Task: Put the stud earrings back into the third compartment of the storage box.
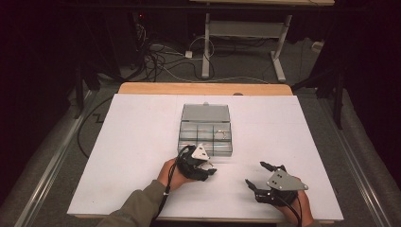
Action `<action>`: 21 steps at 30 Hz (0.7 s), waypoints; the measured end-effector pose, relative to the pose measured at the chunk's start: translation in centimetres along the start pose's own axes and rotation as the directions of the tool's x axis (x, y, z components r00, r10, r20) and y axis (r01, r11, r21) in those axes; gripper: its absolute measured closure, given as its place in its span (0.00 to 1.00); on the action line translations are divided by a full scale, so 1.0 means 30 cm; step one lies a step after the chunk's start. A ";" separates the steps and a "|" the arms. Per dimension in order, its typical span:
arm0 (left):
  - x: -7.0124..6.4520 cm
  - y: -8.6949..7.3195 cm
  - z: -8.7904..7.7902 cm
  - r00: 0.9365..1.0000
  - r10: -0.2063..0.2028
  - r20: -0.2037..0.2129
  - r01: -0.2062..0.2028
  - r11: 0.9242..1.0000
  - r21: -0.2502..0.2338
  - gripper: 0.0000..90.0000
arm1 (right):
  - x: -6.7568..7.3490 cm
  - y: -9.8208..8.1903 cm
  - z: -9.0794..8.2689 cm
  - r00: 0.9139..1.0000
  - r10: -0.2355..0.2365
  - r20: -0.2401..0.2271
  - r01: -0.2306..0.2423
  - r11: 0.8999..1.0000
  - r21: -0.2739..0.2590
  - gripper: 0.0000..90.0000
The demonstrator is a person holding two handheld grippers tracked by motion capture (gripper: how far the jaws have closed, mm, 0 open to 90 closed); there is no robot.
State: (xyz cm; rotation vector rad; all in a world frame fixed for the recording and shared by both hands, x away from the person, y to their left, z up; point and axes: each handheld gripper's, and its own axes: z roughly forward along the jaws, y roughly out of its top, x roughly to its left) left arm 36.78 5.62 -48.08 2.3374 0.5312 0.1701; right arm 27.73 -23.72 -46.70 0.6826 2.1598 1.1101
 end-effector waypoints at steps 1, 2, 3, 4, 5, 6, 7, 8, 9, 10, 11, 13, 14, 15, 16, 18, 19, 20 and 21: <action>0.000 0.000 0.000 1.000 0.000 0.001 0.000 1.000 -0.001 0.49 | 0.001 0.000 0.000 1.000 0.000 -0.001 0.000 1.000 0.000 0.27; -0.001 -0.001 -0.001 1.000 0.001 0.000 -0.001 1.000 -0.002 0.49 | 0.001 0.000 0.000 1.000 -0.002 -0.002 0.002 1.000 0.001 0.27; -0.002 -0.001 -0.001 1.000 0.006 0.002 -0.006 1.000 -0.003 0.51 | 0.002 0.000 0.000 1.000 -0.003 -0.002 0.003 1.000 0.001 0.27; -0.003 -0.002 -0.002 1.000 0.008 0.001 -0.008 1.000 -0.003 0.52 | 0.002 0.000 -0.001 1.000 -0.003 -0.004 0.003 1.000 0.000 0.27; -0.004 -0.002 -0.002 1.000 0.010 0.000 -0.010 1.000 -0.003 0.52 | 0.003 0.000 -0.001 1.000 -0.004 -0.005 0.004 1.000 0.000 0.27; -0.005 -0.002 -0.003 1.000 0.011 0.000 -0.011 1.000 -0.003 0.52 | 0.003 0.001 -0.002 1.000 -0.005 -0.004 0.005 1.000 -0.002 0.27; -0.004 -0.002 -0.003 1.000 0.011 0.001 -0.011 1.000 -0.003 0.52 | 0.002 0.001 -0.002 1.000 -0.005 -0.004 0.005 1.000 -0.003 0.27; -0.004 -0.002 -0.004 1.000 0.010 0.001 -0.010 1.000 -0.004 0.52 | 0.001 0.001 -0.003 1.000 -0.003 -0.005 0.003 1.000 -0.003 0.27; -0.005 -0.003 -0.004 1.000 0.010 -0.002 -0.010 1.000 -0.004 0.52 | 0.001 0.000 -0.003 1.000 -0.003 -0.005 0.003 1.000 -0.003 0.27; -0.007 -0.002 -0.006 1.000 0.008 -0.017 -0.008 1.000 -0.002 0.52 | 0.001 0.000 -0.003 1.000 -0.003 -0.006 0.003 1.000 -0.002 0.27; -0.010 -0.002 -0.008 0.999 0.006 -0.036 -0.006 1.000 0.003 0.47 | 0.001 0.000 -0.003 1.000 -0.005 -0.004 0.005 1.000 -0.002 0.27; -0.009 -0.004 -0.015 0.999 0.010 -0.036 -0.010 1.000 0.013 0.43 | 0.001 0.000 -0.003 1.000 -0.005 -0.005 0.005 1.000 -0.002 0.27; -0.008 -0.007 -0.018 0.999 0.007 -0.033 -0.007 1.000 0.015 0.43 | 0.001 0.001 -0.004 1.000 -0.006 -0.004 0.006 1.000 -0.002 0.27; -0.007 -0.008 -0.020 1.000 0.000 -0.031 0.001 1.000 0.020 0.42 | 0.001 0.001 -0.004 1.000 -0.006 -0.004 0.006 1.000 -0.002 0.27; -0.006 -0.010 -0.020 1.000 -0.005 -0.025 0.005 1.000 0.018 0.41 | 0.001 0.000 -0.003 1.000 -0.005 -0.005 0.005 1.000 -0.001 0.27; -0.006 -0.013 -0.020 1.000 -0.006 -0.016 0.006 1.000 0.017 0.42 | 0.002 0.001 -0.002 1.000 -0.006 -0.005 0.006 1.000 0.000 0.27; -0.006 -0.014 -0.020 1.000 -0.008 -0.014 0.009 1.000 0.019 0.44 | 0.002 0.001 -0.002 1.000 -0.008 -0.005 0.008 1.000 0.001 0.27; -0.006 -0.013 -0.019 1.000 -0.009 -0.014 0.009 1.000 0.019 0.44 | 0.003 0.001 -0.002 1.000 -0.009 -0.005 0.009 1.000 0.000 0.27; -0.007 -0.014 -0.019 1.000 -0.009 -0.011 0.009 1.000 0.015 0.44 | 0.003 0.001 -0.002 1.000 -0.009 -0.005 0.009 1.000 0.000 0.27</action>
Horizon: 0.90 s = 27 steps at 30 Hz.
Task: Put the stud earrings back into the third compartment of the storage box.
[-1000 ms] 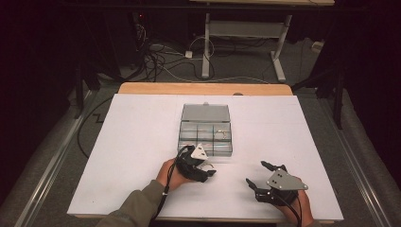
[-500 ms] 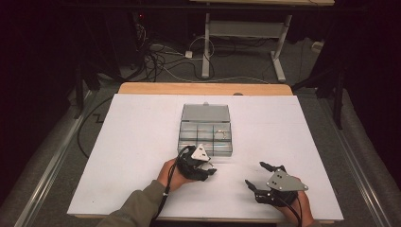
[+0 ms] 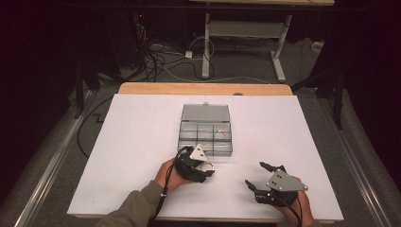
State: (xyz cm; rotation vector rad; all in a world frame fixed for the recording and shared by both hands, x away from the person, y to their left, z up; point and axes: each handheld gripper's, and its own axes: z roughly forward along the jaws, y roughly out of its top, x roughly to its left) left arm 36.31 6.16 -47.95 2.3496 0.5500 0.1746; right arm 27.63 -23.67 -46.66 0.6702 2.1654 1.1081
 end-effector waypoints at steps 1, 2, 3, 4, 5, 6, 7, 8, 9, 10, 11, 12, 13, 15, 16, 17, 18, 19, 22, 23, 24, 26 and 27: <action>-0.001 0.000 0.001 1.000 -0.007 0.003 0.007 1.000 -0.004 0.46 | 0.000 0.000 0.000 1.000 0.000 0.001 0.000 1.000 0.000 0.27; -0.001 -0.001 0.001 1.000 -0.005 0.005 0.005 1.000 -0.006 0.46 | -0.001 -0.001 0.001 1.000 0.002 -0.001 -0.002 1.000 0.000 0.27; -0.001 -0.001 0.000 1.000 0.000 0.009 0.001 1.000 -0.008 0.48 | -0.001 -0.001 0.001 1.000 0.001 -0.001 -0.001 1.000 0.002 0.27; -0.002 -0.001 0.000 1.000 0.002 0.011 -0.002 1.000 -0.010 0.50 | -0.001 -0.001 0.002 1.000 0.000 0.000 0.000 1.000 0.003 0.27; -0.002 -0.002 0.000 1.000 0.003 0.011 -0.003 1.000 -0.012 0.51 | 0.000 -0.001 0.002 1.000 0.001 -0.002 -0.001 1.000 0.003 0.27; -0.001 -0.003 0.000 1.000 0.002 0.013 -0.002 1.000 -0.015 0.51 | 0.000 -0.001 0.002 1.000 -0.001 -0.002 0.001 1.000 0.002 0.27; 0.001 -0.004 0.000 1.000 0.007 0.014 -0.006 1.000 -0.013 0.51 | 0.000 0.000 0.001 1.000 -0.003 -0.002 0.003 1.000 0.002 0.27; 0.001 -0.003 -0.001 1.000 0.008 0.014 -0.008 1.000 -0.013 0.51 | 0.000 0.000 0.000 1.000 -0.002 -0.001 0.002 1.000 0.001 0.27; -0.002 -0.003 0.000 1.000 0.007 0.012 -0.007 1.000 -0.016 0.51 | -0.001 -0.001 0.000 1.000 -0.001 -0.001 0.001 1.000 0.001 0.28; -0.003 -0.002 -0.001 1.000 0.010 0.009 -0.010 1.000 -0.017 0.51 | -0.002 -0.001 0.000 1.000 0.001 -0.001 -0.001 1.000 0.001 0.28; -0.004 -0.002 -0.001 1.000 0.013 0.009 -0.013 1.000 -0.017 0.51 | -0.002 -0.001 0.000 1.000 -0.001 -0.001 0.001 1.000 0.002 0.28; -0.004 -0.002 -0.002 1.000 0.016 0.012 -0.016 1.000 -0.017 0.51 | -0.002 -0.001 -0.001 1.000 -0.002 -0.001 0.002 1.000 0.001 0.28; -0.003 -0.003 -0.002 1.000 0.026 0.012 -0.026 1.000 -0.014 0.51 | -0.002 -0.001 -0.001 1.000 -0.002 -0.001 0.002 1.000 0.000 0.28; -0.003 -0.005 -0.005 0.999 0.037 0.012 -0.037 0.999 -0.015 0.51 | -0.003 -0.001 -0.003 1.000 0.000 -0.001 0.000 1.000 -0.001 0.28; -0.003 -0.006 -0.007 0.999 0.043 0.011 -0.043 0.999 -0.014 0.51 | -0.004 -0.001 -0.003 1.000 0.000 -0.001 0.000 1.000 -0.002 0.28; -0.003 -0.006 -0.011 0.999 0.052 0.008 -0.052 0.999 -0.010 0.51 | -0.004 -0.002 -0.003 1.000 0.000 0.000 0.000 1.000 -0.002 0.28; -0.003 -0.007 -0.014 0.998 0.056 0.009 -0.056 0.998 -0.013 0.51 | -0.004 -0.002 -0.003 1.000 0.001 0.000 -0.001 1.000 -0.002 0.28; -0.005 -0.008 -0.021 0.998 0.065 0.008 -0.065 0.998 -0.019 0.51 | -0.004 -0.002 -0.004 1.000 0.000 0.000 0.000 1.000 -0.002 0.28; -0.008 -0.008 -0.039 0.997 0.075 -0.004 -0.075 0.997 -0.036 0.51 | -0.005 -0.001 -0.005 1.000 -0.001 0.002 0.001 1.000 -0.006 0.28; -0.009 -0.008 -0.045 0.997 0.079 -0.013 -0.079 0.996 -0.042 0.51 | -0.005 -0.001 -0.006 1.000 0.001 0.003 -0.001 1.000 -0.007 0.28; -0.009 -0.008 -0.050 0.997 0.078 -0.021 -0.079 0.996 -0.047 0.51 | -0.006 -0.001 -0.007 1.000 0.001 0.003 -0.001 1.000 -0.007 0.28; -0.007 -0.006 -0.060 0.997 0.079 -0.024 -0.080 0.995 -0.057 0.51 | -0.005 -0.001 -0.007 1.000 0.000 0.003 0.000 1.000 -0.008 0.28; -0.008 -0.005 -0.065 0.996 0.082 -0.027 -0.084 0.995 -0.061 0.51 | -0.006 -0.001 -0.007 1.000 0.000 0.003 0.000 1.000 -0.008 0.28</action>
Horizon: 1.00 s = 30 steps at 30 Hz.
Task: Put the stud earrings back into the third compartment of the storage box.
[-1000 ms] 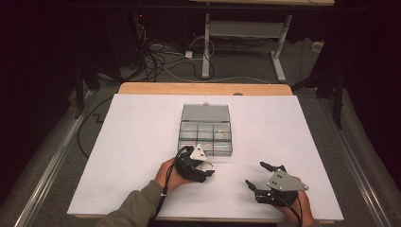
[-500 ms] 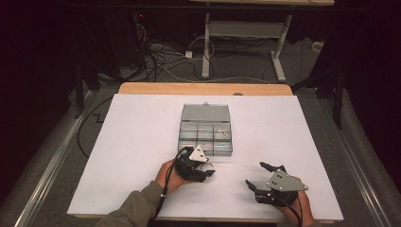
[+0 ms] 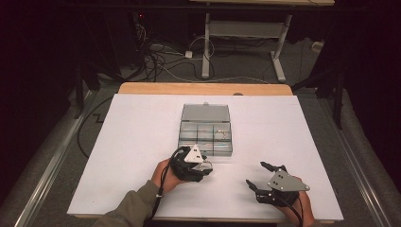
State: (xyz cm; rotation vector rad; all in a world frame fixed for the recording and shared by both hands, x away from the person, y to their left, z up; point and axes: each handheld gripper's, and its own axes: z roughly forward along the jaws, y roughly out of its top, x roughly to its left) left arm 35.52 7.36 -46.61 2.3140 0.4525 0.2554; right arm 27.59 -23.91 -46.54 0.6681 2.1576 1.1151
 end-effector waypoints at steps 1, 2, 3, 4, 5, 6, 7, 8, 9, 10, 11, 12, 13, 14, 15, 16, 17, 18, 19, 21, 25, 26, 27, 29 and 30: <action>-0.001 0.002 -0.005 1.000 0.001 -0.003 -0.001 1.000 -0.007 0.51 | 0.000 0.000 0.000 1.000 0.000 0.000 0.000 1.000 0.000 0.28; -0.002 0.004 -0.010 1.000 0.002 -0.003 -0.002 1.000 -0.012 0.51 | 0.000 0.000 0.000 1.000 0.000 0.000 0.000 1.000 -0.001 0.28; -0.002 0.007 -0.015 1.000 0.007 -0.009 -0.007 1.000 -0.017 0.51 | 0.000 0.000 -0.001 1.000 0.000 0.000 0.000 1.000 -0.001 0.28; -0.003 0.009 -0.021 1.000 0.009 -0.013 -0.009 1.000 -0.023 0.51 | 0.000 0.001 -0.001 1.000 0.001 0.002 -0.001 1.000 -0.002 0.28; -0.002 0.011 -0.027 1.000 0.011 -0.011 -0.011 1.000 -0.028 0.51 | 0.000 0.000 -0.001 1.000 0.000 0.002 0.000 1.000 -0.001 0.28; -0.002 0.014 -0.032 1.000 0.013 -0.013 -0.014 0.999 -0.033 0.51 | 0.000 0.000 -0.001 1.000 0.000 0.001 0.000 1.000 0.000 0.28; -0.001 0.016 -0.038 1.000 0.015 -0.016 -0.016 0.999 -0.041 0.51 | 0.000 0.000 0.000 1.000 0.000 0.002 0.000 1.000 0.001 0.28; -0.001 0.019 -0.042 1.000 0.015 -0.015 -0.015 0.999 -0.050 0.51 | 0.000 -0.001 0.000 1.000 0.000 0.005 0.000 1.000 0.002 0.28; 0.000 0.023 -0.047 1.000 0.020 -0.018 -0.021 0.998 -0.058 0.51 | -0.001 -0.001 0.001 1.000 0.002 0.006 -0.002 1.000 0.002 0.28; 0.001 0.028 -0.053 0.999 0.023 -0.022 -0.025 0.997 -0.070 0.51 | -0.002 -0.001 0.001 1.000 0.003 0.006 -0.003 1.000 0.002 0.28; 0.001 0.033 -0.057 1.000 0.010 -0.025 -0.013 0.996 -0.089 0.51 | -0.001 -0.001 0.000 1.000 0.004 0.008 -0.004 1.000 0.000 0.28; 0.005 0.037 -0.064 0.999 0.016 -0.028 -0.019 0.995 -0.094 0.51 | -0.002 0.000 -0.001 1.000 0.004 0.010 -0.004 1.000 -0.003 0.28; 0.007 0.040 -0.068 0.999 0.020 -0.034 -0.023 0.995 -0.100 0.51 | -0.002 0.000 -0.002 1.000 0.004 0.011 -0.004 1.000 -0.005 0.28; 0.011 0.043 -0.072 0.999 0.023 -0.041 -0.027 0.995 -0.100 0.51 | -0.003 0.000 -0.002 1.000 0.007 0.013 -0.006 1.000 -0.006 0.28; 0.017 0.045 -0.076 0.999 0.021 -0.048 -0.026 0.994 -0.104 0.51 | -0.003 0.000 -0.003 1.000 0.010 0.015 -0.010 1.000 -0.007 0.28; 0.025 0.047 -0.080 0.999 0.013 -0.047 -0.018 0.994 -0.110 0.51 | -0.004 -0.001 -0.002 1.000 0.013 0.014 -0.013 1.000 -0.007 0.28; 0.032 0.049 -0.084 0.999 0.004 -0.052 -0.010 0.992 -0.122 0.51 | -0.004 -0.001 -0.001 1.000 0.013 0.014 -0.013 1.000 -0.005 0.28; 0.041 0.052 -0.087 0.999 0.000 -0.052 -0.007 0.991 -0.131 0.51 | -0.003 -0.001 -0.001 1.000 0.011 0.015 -0.011 1.000 -0.003 0.28; 0.047 0.056 -0.088 0.999 -0.004 -0.051 -0.003 0.991 -0.136 0.51 | -0.002 -0.001 0.000 1.000 0.009 0.014 -0.009 1.000 -0.001 0.28; 0.062 0.066 -0.087 0.998 -0.010 -0.057 0.002 0.989 -0.145 0.51 | -0.001 -0.001 0.001 1.000 0.006 0.013 -0.006 1.000 -0.001 0.28; 0.084 0.093 -0.080 0.997 -0.011 -0.071 0.000 0.988 -0.151 0.51 | -0.003 -0.001 -0.001 1.000 0.007 0.017 -0.007 1.000 -0.002 0.28; 0.089 0.101 -0.077 0.997 -0.008 -0.073 -0.003 0.989 -0.148 0.51 | -0.004 -0.002 -0.001 1.000 0.009 0.015 -0.009 1.000 -0.002 0.28; 0.092 0.109 -0.074 0.997 -0.004 -0.077 -0.007 0.990 -0.143 0.51 | -0.004 -0.002 -0.001 1.000 0.011 0.016 -0.011 1.000 -0.002 0.28; 0.101 0.124 -0.067 0.997 -0.003 -0.079 -0.009 0.990 -0.144 0.51 | -0.005 -0.003 0.000 1.000 0.010 0.017 -0.010 1.000 -0.002 0.27; 0.104 0.130 -0.063 0.997 -0.005 -0.082 -0.007 0.989 -0.145 0.51 | -0.004 -0.003 0.000 1.000 0.009 0.019 -0.009 1.000 -0.001 0.27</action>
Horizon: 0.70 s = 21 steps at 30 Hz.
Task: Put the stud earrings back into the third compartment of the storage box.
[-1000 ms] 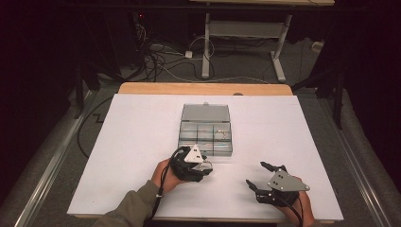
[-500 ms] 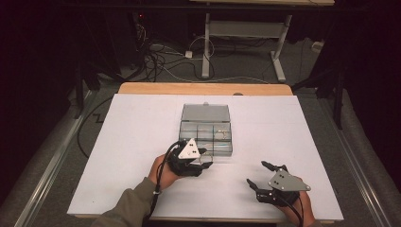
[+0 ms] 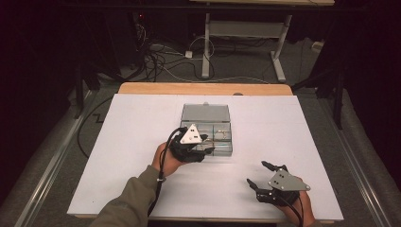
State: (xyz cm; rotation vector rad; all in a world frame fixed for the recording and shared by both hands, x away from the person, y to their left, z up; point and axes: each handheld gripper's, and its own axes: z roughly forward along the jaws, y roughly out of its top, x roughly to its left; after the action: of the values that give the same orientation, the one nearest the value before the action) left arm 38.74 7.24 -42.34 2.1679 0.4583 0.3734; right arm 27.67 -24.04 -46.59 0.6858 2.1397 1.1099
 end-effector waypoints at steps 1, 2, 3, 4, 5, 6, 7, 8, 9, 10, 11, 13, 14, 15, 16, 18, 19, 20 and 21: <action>0.005 0.005 0.005 1.000 -0.001 0.003 0.001 1.000 0.001 0.51 | 0.000 0.000 0.000 1.000 -0.001 0.002 0.001 1.000 0.000 0.27; 0.008 0.009 0.012 1.000 -0.009 0.008 0.009 1.000 -0.001 0.51 | 0.000 0.000 0.000 1.000 -0.001 0.001 0.001 1.000 0.000 0.27; 0.010 0.014 0.020 1.000 -0.007 0.007 0.007 1.000 0.003 0.51 | 0.000 0.000 -0.001 1.000 0.000 0.000 0.000 1.000 -0.002 0.27; 0.012 0.021 0.029 1.000 0.000 0.003 0.000 1.000 0.007 0.51 | 0.000 0.001 -0.002 1.000 0.000 0.003 0.000 1.000 -0.003 0.27; 0.014 0.027 0.038 1.000 0.002 0.001 -0.002 1.000 0.011 0.51 | -0.001 0.001 -0.002 1.000 0.003 0.005 -0.003 1.000 -0.004 0.27; 0.017 0.034 0.046 1.000 0.007 -0.002 -0.007 1.000 0.014 0.51 | -0.002 0.000 -0.001 1.000 0.004 0.003 -0.003 1.000 -0.004 0.27; 0.019 0.041 0.054 1.000 0.004 -0.004 -0.004 1.000 0.016 0.51 | -0.001 0.000 -0.001 1.000 0.002 0.006 -0.002 1.000 -0.002 0.27; 0.024 0.049 0.061 1.000 -0.002 -0.004 0.002 1.000 0.014 0.51 | 0.000 0.000 -0.001 1.000 0.001 0.006 -0.001 1.000 -0.002 0.27; 0.028 0.056 0.069 1.000 -0.007 -0.007 0.007 1.000 0.013 0.51 | 0.000 0.001 -0.001 1.000 0.002 0.004 -0.002 1.000 -0.003 0.27; 0.032 0.062 0.076 1.000 -0.010 -0.011 0.010 1.000 0.010 0.51 | 0.000 0.001 -0.001 1.000 0.002 0.004 -0.002 1.000 -0.003 0.27; 0.037 0.069 0.082 1.000 -0.008 -0.009 0.009 1.000 0.015 0.51 | 0.001 0.002 -0.002 1.000 0.001 0.006 -0.001 1.000 -0.004 0.27; 0.044 0.080 0.101 1.000 -0.012 -0.008 0.012 1.000 0.020 0.51 | 0.000 0.002 -0.003 1.000 0.001 0.004 -0.001 1.000 -0.006 0.27; 0.047 0.085 0.110 1.000 -0.014 -0.008 0.014 1.000 0.024 0.51 | -0.001 0.001 -0.003 1.000 0.002 0.004 -0.002 1.000 -0.005 0.27; 0.052 0.090 0.120 1.000 -0.010 -0.011 0.010 0.999 0.034 0.51 | -0.002 0.000 -0.002 1.000 0.001 0.004 -0.001 1.000 -0.004 0.27; 0.056 0.094 0.129 1.000 -0.013 -0.016 0.013 0.999 0.036 0.51 | -0.002 -0.001 -0.001 1.000 0.002 0.003 -0.002 1.000 -0.004 0.27; 0.067 0.101 0.145 1.000 -0.022 -0.015 0.022 0.999 0.041 0.51 | -0.003 -0.001 -0.001 1.000 0.002 0.004 -0.002 1.000 -0.004 0.27; 0.071 0.105 0.153 1.000 -0.020 -0.023 0.021 0.999 0.048 0.51 | -0.002 -0.001 -0.001 1.000 0.001 0.003 -0.001 1.000 -0.004 0.27; 0.075 0.109 0.162 0.999 -0.025 -0.029 0.027 0.998 0.051 0.51 | -0.002 -0.001 -0.002 1.000 0.001 0.003 -0.001 1.000 -0.004 0.27; 0.081 0.111 0.169 0.999 -0.030 -0.025 0.031 0.998 0.054 0.51 | -0.002 -0.001 -0.002 1.000 0.001 0.004 -0.001 1.000 -0.003 0.27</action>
State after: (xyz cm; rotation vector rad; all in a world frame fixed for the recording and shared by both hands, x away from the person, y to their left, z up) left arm 43.66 2.94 -42.36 2.2083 0.5196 0.3749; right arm 27.67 -24.12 -46.58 0.6881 2.1340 1.1108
